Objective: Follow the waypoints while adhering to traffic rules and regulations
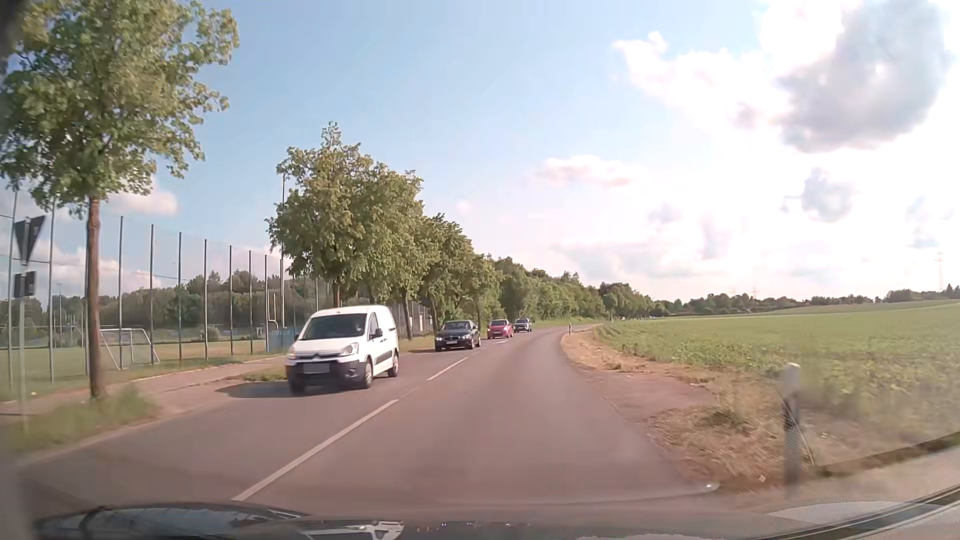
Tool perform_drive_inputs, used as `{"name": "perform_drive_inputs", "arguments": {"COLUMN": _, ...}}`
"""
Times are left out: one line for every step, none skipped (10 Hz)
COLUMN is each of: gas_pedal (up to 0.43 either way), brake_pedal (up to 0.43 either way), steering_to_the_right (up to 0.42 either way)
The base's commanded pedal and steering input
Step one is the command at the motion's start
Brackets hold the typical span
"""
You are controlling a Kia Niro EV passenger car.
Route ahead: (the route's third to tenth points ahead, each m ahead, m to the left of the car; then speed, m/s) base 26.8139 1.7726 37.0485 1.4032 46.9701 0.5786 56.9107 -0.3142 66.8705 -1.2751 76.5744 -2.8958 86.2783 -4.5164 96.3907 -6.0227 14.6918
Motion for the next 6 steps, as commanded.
{"name": "perform_drive_inputs", "arguments": {"gas_pedal": 0.28, "brake_pedal": 0.012, "steering_to_the_right": 0.004}}
{"name": "perform_drive_inputs", "arguments": {"gas_pedal": 0.28, "brake_pedal": 0.012, "steering_to_the_right": 0.006}}
{"name": "perform_drive_inputs", "arguments": {"gas_pedal": 0.28, "brake_pedal": 0.018, "steering_to_the_right": 0.007}}
{"name": "perform_drive_inputs", "arguments": {"gas_pedal": 0.28, "brake_pedal": 0.012, "steering_to_the_right": 0.007}}
{"name": "perform_drive_inputs", "arguments": {"gas_pedal": 0.28, "brake_pedal": 0.012, "steering_to_the_right": 0.007}}
{"name": "perform_drive_inputs", "arguments": {"gas_pedal": 0.28, "brake_pedal": 0.012, "steering_to_the_right": 0.007}}
